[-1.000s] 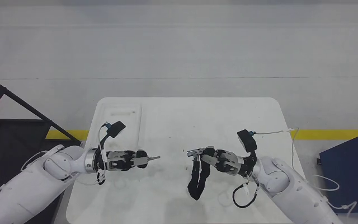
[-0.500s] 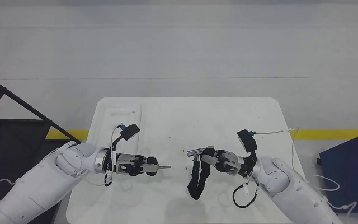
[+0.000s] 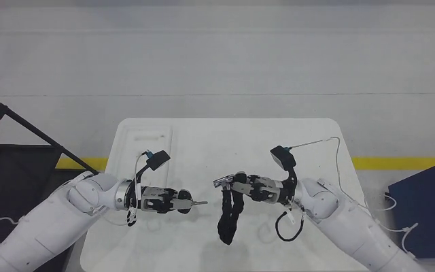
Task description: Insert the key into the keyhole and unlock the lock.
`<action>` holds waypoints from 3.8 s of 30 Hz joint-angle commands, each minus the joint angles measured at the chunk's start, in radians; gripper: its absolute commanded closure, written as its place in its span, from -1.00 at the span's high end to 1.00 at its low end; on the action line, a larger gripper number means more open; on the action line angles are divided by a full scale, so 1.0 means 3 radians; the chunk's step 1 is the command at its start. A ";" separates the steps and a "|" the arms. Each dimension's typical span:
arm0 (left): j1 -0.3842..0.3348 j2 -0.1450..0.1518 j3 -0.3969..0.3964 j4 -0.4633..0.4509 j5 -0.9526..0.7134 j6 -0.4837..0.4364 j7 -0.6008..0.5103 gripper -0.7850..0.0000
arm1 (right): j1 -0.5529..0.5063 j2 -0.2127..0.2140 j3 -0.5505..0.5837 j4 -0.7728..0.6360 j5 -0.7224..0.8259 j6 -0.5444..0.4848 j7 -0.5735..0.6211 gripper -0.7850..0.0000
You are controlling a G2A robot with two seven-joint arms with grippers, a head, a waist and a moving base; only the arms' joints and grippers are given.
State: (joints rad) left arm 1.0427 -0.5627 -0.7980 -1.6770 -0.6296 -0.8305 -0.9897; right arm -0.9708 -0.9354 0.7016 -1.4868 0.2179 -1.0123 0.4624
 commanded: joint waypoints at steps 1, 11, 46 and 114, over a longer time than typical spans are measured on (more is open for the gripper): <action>0.0000 0.0000 0.0000 0.0000 0.0000 0.0000 0.0000 -1.00 | 0.0024 -0.0013 0.0005 0.0077 0.0105 0.0000 0.0093 -1.00; 0.0020 -0.0012 -0.0025 -0.0043 0.0028 0.0034 0.0107 -1.00 | -0.0044 -0.0033 0.0030 0.0216 0.0384 0.0000 0.0434 -1.00; 0.0206 -0.0215 -0.0304 -0.0113 0.0325 0.0412 0.0413 -1.00 | -0.0044 -0.0033 0.0030 0.0216 0.0384 0.0000 0.0434 -1.00; 0.0285 -0.0661 -0.0454 -0.0048 0.0590 0.0784 0.0511 -1.00 | -0.0044 -0.0033 0.0030 0.0216 0.0384 0.0000 0.0434 -1.00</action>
State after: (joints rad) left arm 1.1280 -0.7599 -0.9330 -1.6899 -0.4530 -0.5978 -0.8360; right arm -0.9839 -0.9453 0.7107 -1.4221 0.3331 -1.0123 0.5925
